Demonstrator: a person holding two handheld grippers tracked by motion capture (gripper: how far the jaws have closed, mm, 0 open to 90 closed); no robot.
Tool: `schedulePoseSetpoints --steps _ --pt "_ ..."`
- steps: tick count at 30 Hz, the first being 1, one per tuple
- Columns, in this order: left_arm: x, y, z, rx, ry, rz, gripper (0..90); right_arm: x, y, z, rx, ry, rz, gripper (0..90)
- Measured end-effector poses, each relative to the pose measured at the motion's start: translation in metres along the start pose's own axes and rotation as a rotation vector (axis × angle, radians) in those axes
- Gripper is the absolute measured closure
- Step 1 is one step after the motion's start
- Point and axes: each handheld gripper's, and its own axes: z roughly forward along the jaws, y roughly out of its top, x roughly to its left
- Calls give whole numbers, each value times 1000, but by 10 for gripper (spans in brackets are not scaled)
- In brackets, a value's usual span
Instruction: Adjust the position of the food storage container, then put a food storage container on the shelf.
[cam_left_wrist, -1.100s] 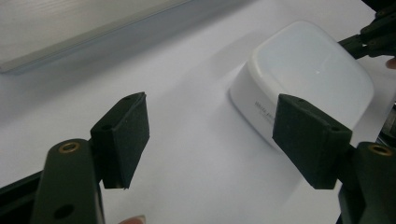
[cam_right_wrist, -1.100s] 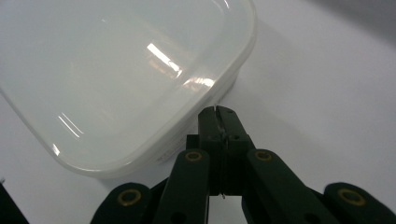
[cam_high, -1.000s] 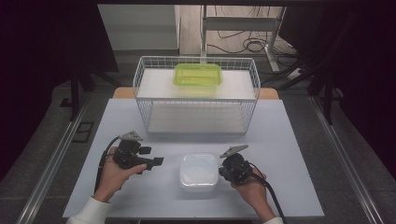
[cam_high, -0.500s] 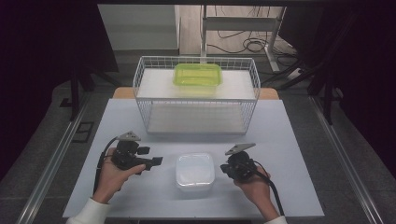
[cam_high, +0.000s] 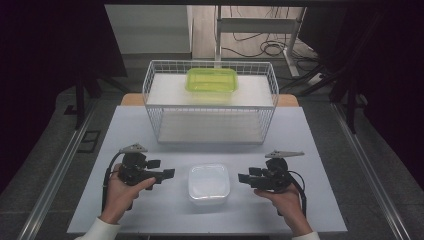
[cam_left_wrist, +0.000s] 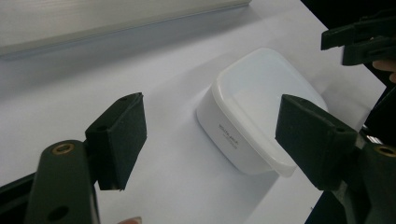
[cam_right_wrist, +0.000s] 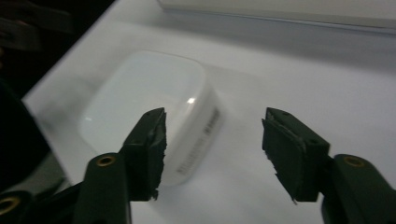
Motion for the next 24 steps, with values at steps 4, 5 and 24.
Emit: schedulePoseSetpoints --steps 4,5,24 --pt "0 -1 -1 5 -32 -10 244 1 0 1 -17 67 24 327" --pt "0 -1 -2 -3 -37 -12 244 1 1 2 -18 72 27 327" --pt "-2 -10 13 28 -88 -113 245 7 -4 20 39 85 34 360"
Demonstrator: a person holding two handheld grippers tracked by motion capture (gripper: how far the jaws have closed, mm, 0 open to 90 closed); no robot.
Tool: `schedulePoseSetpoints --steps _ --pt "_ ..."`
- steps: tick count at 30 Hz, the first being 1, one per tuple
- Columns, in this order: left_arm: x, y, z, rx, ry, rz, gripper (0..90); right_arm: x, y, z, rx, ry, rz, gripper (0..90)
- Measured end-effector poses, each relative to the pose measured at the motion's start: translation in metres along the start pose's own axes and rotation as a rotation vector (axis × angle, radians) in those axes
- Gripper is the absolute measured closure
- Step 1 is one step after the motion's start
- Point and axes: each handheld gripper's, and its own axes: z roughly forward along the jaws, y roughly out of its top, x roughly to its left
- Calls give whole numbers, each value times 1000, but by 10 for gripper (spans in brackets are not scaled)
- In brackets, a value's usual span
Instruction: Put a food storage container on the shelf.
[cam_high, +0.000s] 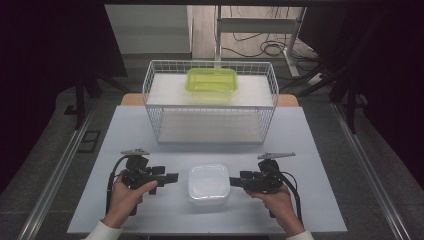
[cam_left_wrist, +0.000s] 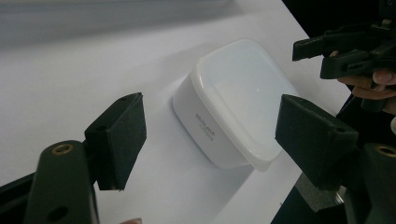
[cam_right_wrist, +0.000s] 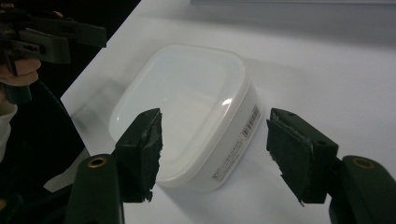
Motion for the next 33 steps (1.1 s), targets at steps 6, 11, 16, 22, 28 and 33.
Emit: schedulePoseSetpoints --steps 6,11,16,22,28,33 --pt "-1 -4 11 25 -42 -32 262 0 -2 6 15 6 15 381" --pt "2 -7 18 24 -80 -81 321 -2 -2 11 26 8 34 390" --pt "5 -11 27 41 -114 -130 352 -2 -2 16 40 22 49 408" --pt "4 -13 37 59 -124 -143 389 -4 -1 19 45 35 73 452" --pt "7 -14 44 63 -135 -173 459 -7 -1 23 49 44 100 503" --pt "15 -17 50 65 -175 -225 521 -9 -1 23 51 65 121 539"
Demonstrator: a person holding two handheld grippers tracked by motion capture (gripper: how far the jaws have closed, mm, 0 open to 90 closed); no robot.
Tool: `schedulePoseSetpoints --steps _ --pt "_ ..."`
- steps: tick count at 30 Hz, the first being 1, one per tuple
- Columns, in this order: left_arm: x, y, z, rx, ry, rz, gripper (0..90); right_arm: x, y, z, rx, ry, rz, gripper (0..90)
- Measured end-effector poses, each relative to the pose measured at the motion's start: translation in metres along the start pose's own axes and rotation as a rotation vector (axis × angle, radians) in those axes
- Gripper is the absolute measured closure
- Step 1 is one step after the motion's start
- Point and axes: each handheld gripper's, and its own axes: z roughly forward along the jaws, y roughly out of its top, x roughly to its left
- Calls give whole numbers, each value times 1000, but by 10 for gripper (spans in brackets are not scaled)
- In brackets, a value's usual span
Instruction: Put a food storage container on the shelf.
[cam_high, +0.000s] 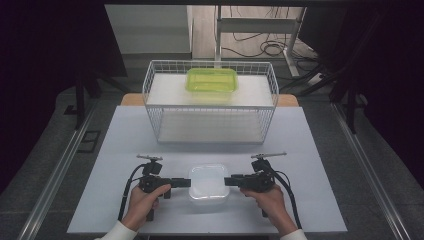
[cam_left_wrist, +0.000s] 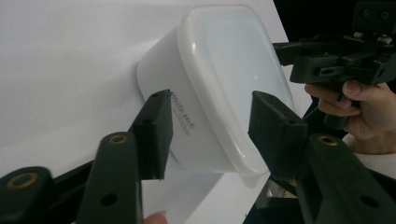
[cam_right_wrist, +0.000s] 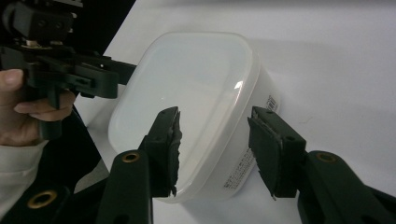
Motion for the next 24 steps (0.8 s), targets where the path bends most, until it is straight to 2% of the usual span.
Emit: schedulePoseSetpoints --steps 2,8,10,13,19,24 --pt "-1 0 2 1 4 4 541 -2 0 0 3 6 12 547" --pt "-2 -1 6 15 -39 0 629 -6 -1 1 10 35 36 607" --pt "-2 -1 6 13 -38 0 644 -6 -1 3 20 34 36 632" --pt "-3 -2 5 -4 -39 -4 682 -8 -2 3 34 54 74 654" --pt "-5 -3 2 -25 -50 -9 723 -8 -4 -1 18 79 126 708" --pt "-7 -5 1 -39 -46 -6 745 -8 -5 -4 7 88 129 732"
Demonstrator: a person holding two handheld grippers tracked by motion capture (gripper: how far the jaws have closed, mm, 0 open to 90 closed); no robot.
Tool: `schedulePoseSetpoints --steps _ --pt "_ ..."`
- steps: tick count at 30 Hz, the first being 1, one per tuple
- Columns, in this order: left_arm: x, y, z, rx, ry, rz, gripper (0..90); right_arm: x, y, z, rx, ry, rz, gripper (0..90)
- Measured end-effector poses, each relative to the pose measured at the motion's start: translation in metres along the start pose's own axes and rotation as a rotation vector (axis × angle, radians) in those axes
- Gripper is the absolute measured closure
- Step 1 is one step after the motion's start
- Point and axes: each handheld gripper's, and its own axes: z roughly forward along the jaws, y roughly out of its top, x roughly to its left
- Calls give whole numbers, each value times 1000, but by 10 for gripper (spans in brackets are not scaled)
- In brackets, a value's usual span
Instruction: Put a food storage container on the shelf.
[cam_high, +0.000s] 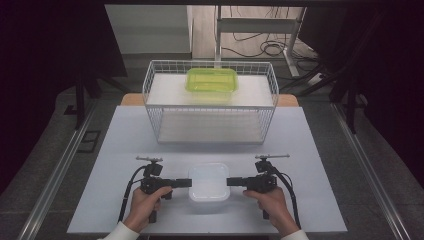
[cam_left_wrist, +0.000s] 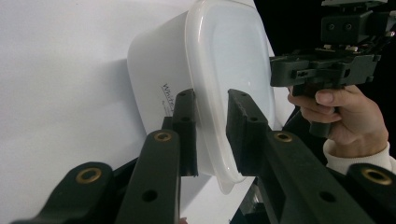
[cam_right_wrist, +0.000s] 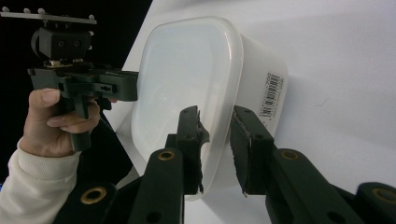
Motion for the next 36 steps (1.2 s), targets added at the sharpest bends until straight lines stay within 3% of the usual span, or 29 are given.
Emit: schedulePoseSetpoints --steps 4,9,16,36 --pt "-1 0 -3 -2 -13 2 777 0 0 -2 -2 8 0 762" --pt "-2 0 -4 -8 -21 11 806 1 0 -5 -19 8 -34 786" --pt "-5 -1 -5 -17 -3 40 808 2 -1 -5 -27 2 -64 791" --pt "-28 3 -19 -94 23 169 807 24 3 -18 -107 -3 -198 793"
